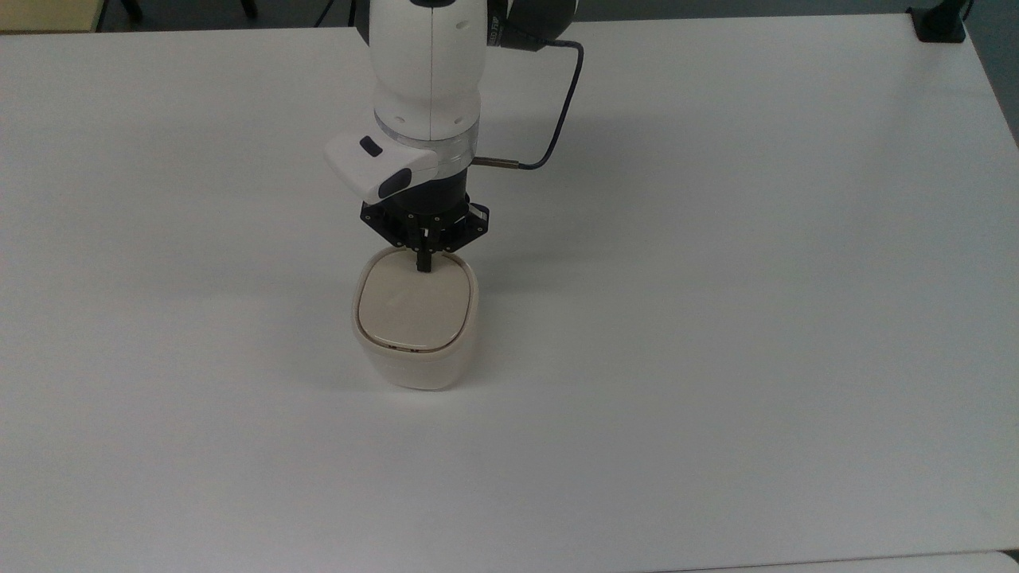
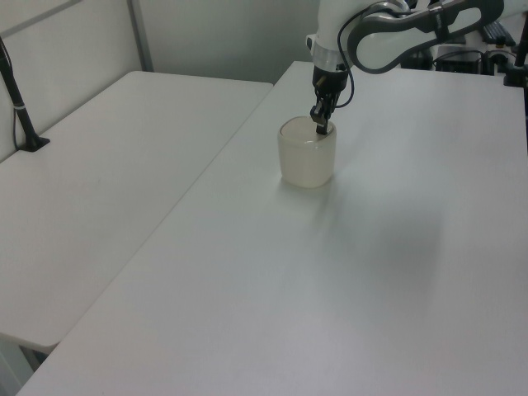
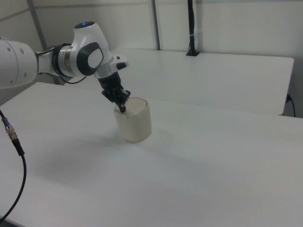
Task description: Open the trash bin
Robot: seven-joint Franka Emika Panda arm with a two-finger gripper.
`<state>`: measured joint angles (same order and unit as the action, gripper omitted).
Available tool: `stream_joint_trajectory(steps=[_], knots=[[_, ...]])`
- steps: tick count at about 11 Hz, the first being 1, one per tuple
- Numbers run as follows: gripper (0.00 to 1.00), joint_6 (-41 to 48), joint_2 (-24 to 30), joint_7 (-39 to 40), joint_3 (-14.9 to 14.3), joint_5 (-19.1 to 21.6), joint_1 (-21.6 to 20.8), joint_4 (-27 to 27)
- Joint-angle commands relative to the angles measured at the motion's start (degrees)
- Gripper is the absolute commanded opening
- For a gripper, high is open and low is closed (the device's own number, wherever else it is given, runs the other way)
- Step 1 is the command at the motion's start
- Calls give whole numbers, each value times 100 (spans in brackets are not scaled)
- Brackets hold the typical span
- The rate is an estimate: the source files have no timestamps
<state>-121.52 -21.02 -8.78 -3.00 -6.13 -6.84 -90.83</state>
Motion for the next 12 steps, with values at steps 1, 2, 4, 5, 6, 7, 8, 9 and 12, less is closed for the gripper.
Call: stream_joint_trajectory(steps=[1,2,4,5,6,7,8,9,12], knots=[[0,-4,140,-142,-8,-90,34,-40],[0,362,325,-98,1,-90,16,-32],[0,1240,790,173,36,-72,-19,56],[0,1627,1036,436,36,-63,-28,48],[0,1970,1265,682,36,-63,-2,39],[0,2226,1493,867,19,-55,25,30],[0,2446,1696,956,1,-46,34,13],[4,2657,1837,957,1,-46,34,-14],[67,2800,1900,948,-16,-28,43,-14]])
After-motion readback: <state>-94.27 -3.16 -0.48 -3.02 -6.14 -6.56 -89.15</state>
